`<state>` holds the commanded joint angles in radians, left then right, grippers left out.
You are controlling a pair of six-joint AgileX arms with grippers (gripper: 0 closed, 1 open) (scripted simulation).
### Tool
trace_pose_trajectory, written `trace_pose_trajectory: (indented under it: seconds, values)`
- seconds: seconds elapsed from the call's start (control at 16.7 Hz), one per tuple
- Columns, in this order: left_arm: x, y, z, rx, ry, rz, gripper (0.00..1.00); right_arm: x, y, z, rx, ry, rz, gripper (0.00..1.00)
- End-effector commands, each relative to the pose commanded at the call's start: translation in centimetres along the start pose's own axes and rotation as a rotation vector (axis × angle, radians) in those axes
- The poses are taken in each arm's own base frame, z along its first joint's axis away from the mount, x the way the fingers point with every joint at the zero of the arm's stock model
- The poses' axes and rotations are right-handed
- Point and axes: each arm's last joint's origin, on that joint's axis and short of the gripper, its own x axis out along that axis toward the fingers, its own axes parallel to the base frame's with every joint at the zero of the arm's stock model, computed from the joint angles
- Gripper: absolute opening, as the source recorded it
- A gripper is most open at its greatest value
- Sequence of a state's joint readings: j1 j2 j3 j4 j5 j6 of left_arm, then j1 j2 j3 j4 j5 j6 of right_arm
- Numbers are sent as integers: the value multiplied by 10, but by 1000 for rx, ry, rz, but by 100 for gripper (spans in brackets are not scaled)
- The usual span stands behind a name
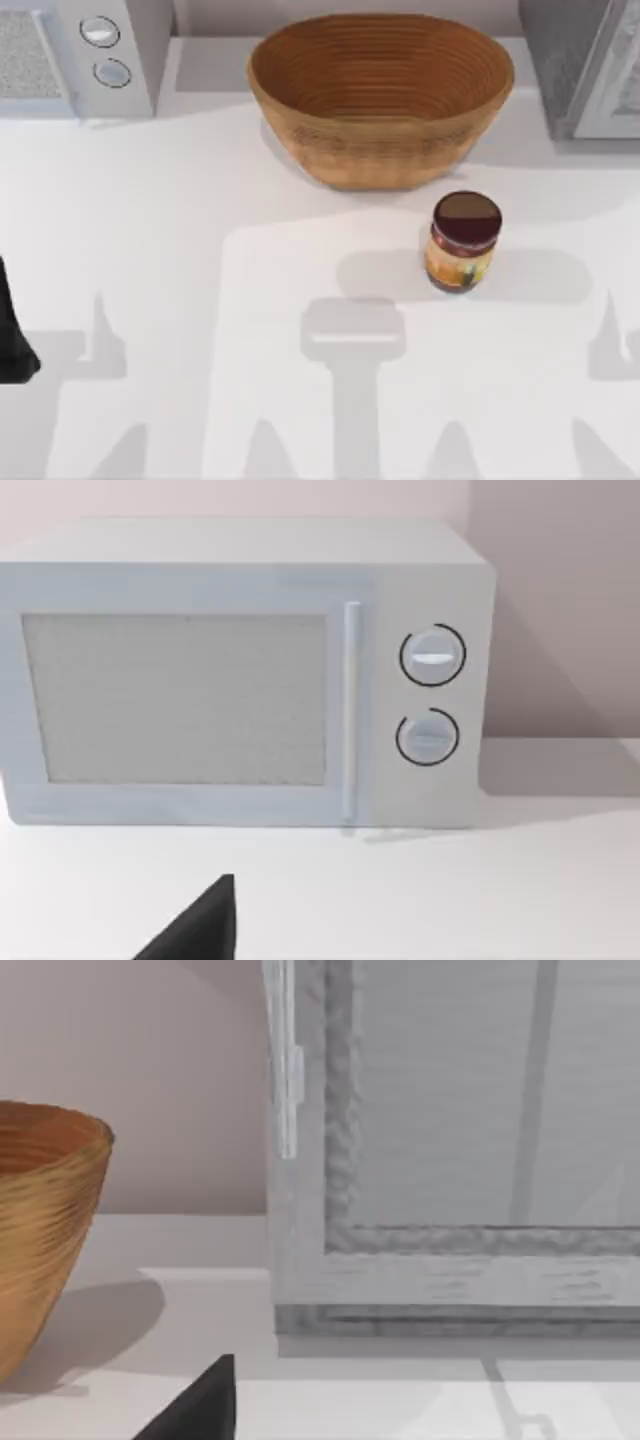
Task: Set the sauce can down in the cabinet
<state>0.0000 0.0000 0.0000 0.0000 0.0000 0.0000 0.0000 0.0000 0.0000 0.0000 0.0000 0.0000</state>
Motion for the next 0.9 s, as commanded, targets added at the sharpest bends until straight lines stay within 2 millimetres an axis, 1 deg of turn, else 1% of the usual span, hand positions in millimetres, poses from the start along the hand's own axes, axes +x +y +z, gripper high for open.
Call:
trace_pose_trajectory:
  seconds: [0.24, 0.42, 0.54, 0.72, 0.9]
  values:
    - [0, 0, 0, 0, 0, 0, 100, 0, 1, 4, -17, 12, 24, 100]
    - [0, 0, 0, 0, 0, 0, 100, 4, 4, 16, -84, 71, 114, 100]
    - [0, 0, 0, 0, 0, 0, 100, 10, 7, 26, -150, 138, 204, 100]
    - [0, 0, 0, 0, 0, 0, 100, 28, 11, 41, -258, 261, 380, 100]
    - [0, 0, 0, 0, 0, 0, 100, 57, 16, 51, -348, 381, 604, 100]
